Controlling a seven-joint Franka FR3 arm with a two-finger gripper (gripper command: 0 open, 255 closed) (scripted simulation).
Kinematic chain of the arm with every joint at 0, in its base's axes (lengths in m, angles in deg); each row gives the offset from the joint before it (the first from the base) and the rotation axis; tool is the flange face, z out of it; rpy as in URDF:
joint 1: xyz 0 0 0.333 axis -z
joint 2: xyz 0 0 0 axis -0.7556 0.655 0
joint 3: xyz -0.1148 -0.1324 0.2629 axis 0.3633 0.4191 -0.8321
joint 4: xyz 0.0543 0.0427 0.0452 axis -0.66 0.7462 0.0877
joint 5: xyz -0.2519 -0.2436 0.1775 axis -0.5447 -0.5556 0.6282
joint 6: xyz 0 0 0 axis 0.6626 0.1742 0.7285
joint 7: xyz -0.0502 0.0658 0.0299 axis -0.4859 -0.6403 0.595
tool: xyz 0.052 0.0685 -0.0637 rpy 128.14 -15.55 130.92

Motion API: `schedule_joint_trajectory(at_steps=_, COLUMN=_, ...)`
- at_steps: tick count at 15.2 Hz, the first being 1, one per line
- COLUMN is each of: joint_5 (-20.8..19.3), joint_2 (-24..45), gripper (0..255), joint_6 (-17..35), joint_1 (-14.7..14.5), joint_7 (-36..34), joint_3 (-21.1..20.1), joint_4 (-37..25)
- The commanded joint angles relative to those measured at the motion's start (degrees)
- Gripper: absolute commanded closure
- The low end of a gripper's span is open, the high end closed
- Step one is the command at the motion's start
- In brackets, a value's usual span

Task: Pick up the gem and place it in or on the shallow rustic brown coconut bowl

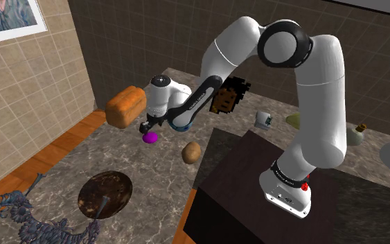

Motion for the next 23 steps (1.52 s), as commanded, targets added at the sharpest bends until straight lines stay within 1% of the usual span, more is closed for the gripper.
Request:
schedule_joint_trajectory(at_steps=1, joint_5=-1.2, joint_2=4.1, gripper=0, joint_6=0.6, joint_1=-1.6, joint_7=-1.4, joint_3=1.4, joint_4=-3.9)
schedule_joint_trajectory(at_steps=3, joint_5=-1.6, joint_2=7.9, gripper=0, joint_6=0.6, joint_1=-2.7, joint_7=-1.9, joint_3=2.3, joint_4=-7.9)
schedule_joint_trajectory(at_steps=10, joint_5=-2.5, joint_2=13.5, gripper=0, joint_6=2.5, joint_1=-3.4, joint_7=-2.4, joint_3=3.8, joint_4=-12.0)
schedule_joint_trajectory(at_steps=18, joint_5=-2.5, joint_2=14.0, gripper=0, joint_6=2.6, joint_1=-3.5, joint_7=-2.5, joint_3=3.9, joint_4=-12.3)
schedule_joint_trajectory(at_steps=19, joint_5=-2.5, joint_2=14.0, gripper=255, joint_6=2.6, joint_1=-3.5, joint_7=-2.5, joint_3=3.9, joint_4=-12.3)
schedule_joint_trajectory(at_steps=23, joint_5=-2.5, joint_2=14.0, gripper=255, joint_6=2.6, joint_1=-3.5, joint_7=-2.5, joint_3=3.9, joint_4=-12.3)
